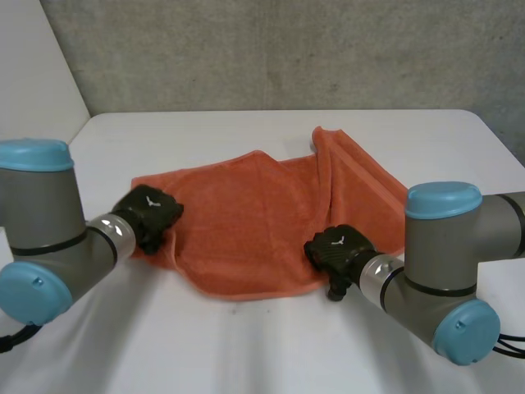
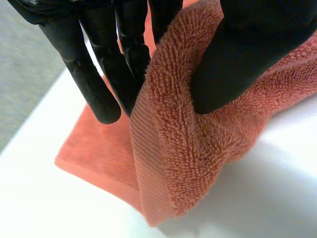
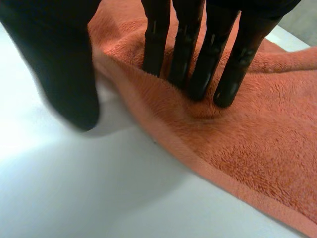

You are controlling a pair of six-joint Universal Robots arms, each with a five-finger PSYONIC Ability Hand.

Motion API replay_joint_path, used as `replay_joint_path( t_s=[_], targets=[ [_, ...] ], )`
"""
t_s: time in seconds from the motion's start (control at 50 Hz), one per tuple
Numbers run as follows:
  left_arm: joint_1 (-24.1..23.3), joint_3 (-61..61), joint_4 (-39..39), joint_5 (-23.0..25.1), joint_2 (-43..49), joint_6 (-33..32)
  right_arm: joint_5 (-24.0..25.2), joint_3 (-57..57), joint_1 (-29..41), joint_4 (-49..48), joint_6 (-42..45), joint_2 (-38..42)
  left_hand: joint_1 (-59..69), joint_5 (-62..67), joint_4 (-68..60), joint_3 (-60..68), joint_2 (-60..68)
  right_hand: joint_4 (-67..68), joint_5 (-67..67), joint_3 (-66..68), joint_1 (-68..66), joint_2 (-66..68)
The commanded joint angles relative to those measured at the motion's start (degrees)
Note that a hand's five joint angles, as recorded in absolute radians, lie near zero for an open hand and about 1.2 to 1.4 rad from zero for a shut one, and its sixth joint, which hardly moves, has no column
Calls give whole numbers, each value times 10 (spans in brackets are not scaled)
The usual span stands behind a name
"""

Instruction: Fold the laundry

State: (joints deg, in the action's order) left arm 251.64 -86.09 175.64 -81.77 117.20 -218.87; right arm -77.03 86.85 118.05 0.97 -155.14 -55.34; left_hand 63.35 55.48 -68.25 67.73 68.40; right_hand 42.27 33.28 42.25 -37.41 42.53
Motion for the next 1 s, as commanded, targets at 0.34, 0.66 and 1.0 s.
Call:
replay_joint_path(
  t_s=[0.34,0.66,1.0],
  targets=[
    [117,-52,69,0,-108,103,12,20,-167,13,-16,-100,167,145,-117,123,116,-145,-155,-145,97,-148],
    [135,-61,97,0,-101,104,56,3,-239,-38,106,-21,167,145,-117,123,116,-90,-100,-90,41,-92],
    [144,-57,103,0,-92,105,79,-90,-252,-43,63,65,167,145,-117,123,116,40,30,40,-88,37]
  ],
)
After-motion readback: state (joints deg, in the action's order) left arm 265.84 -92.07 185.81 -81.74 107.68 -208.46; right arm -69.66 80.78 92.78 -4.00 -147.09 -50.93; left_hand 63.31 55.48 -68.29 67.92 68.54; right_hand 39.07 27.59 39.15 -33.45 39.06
